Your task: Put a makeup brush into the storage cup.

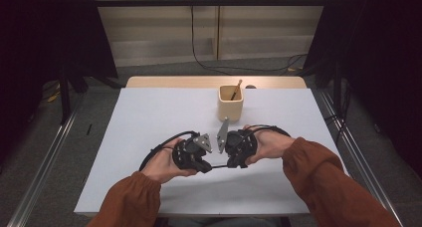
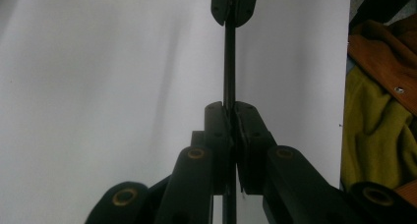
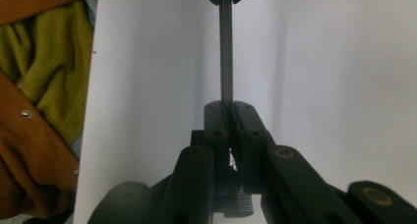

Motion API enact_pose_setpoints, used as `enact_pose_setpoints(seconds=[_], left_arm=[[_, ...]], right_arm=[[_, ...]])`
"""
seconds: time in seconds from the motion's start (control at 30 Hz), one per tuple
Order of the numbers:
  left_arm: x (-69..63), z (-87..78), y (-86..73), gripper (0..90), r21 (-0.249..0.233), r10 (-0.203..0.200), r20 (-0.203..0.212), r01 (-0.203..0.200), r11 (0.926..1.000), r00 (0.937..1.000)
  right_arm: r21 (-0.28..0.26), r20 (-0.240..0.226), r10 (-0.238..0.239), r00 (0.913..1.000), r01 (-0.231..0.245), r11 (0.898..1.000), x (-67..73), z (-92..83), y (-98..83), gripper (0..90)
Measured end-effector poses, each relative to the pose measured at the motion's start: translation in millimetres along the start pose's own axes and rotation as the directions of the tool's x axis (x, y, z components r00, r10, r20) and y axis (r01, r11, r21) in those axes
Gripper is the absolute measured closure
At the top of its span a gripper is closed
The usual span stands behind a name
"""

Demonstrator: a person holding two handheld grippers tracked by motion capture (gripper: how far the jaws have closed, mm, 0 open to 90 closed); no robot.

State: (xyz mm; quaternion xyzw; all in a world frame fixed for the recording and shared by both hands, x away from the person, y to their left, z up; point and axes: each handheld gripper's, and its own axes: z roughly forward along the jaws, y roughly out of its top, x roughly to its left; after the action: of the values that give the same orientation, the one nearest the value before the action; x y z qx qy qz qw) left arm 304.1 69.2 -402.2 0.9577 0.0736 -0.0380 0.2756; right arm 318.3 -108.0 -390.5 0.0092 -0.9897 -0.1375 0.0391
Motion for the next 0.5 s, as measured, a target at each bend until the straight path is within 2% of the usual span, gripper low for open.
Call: enact_pose_setpoints(seconds=[0.2, 0.23, 0.27, 0.4, 0.5], left_arm=[[1.7, -1.6, -0.7, 85.7, -0.007, -0.004, 0.013, 0.005, 1.0000, 0.9999], [1.1, -1.6, -1.1, 85.7, -0.009, -0.016, 0.008, 0.016, 0.9998, 0.9998], [1.1, -1.5, -1.0, 85.7, -0.007, -0.009, 0.011, 0.009, 0.9999, 0.9999], [1.5, -1.1, -1.8, 85.7, -0.015, -0.019, 0.009, 0.019, 0.9997, 0.9998], [2.2, -1.4, -3.8, 85.7, -0.030, -0.038, 0.009, 0.038, 0.9988, 0.9992]], right_arm=[[-0.031, 0.004, 0.002, 1.0000, -0.002, 1.000, 0.2, -0.8, -4.0, 83.8], [-0.039, 0.006, 0.001, 1.0000, -0.001, 0.999, -0.2, -0.9, -4.8, 82.4], [-0.046, 0.005, 0.004, 1.0000, -0.003, 0.999, -0.3, -1.0, -5.4, 79.4], [-0.085, 0.010, 0.010, 0.9999, -0.009, 0.996, -0.3, -1.0, -8.0, 74.9], [-0.136, 0.020, 0.009, 0.9998, -0.006, 0.991, -1.1, -1.2, -11.1, 71.4]])
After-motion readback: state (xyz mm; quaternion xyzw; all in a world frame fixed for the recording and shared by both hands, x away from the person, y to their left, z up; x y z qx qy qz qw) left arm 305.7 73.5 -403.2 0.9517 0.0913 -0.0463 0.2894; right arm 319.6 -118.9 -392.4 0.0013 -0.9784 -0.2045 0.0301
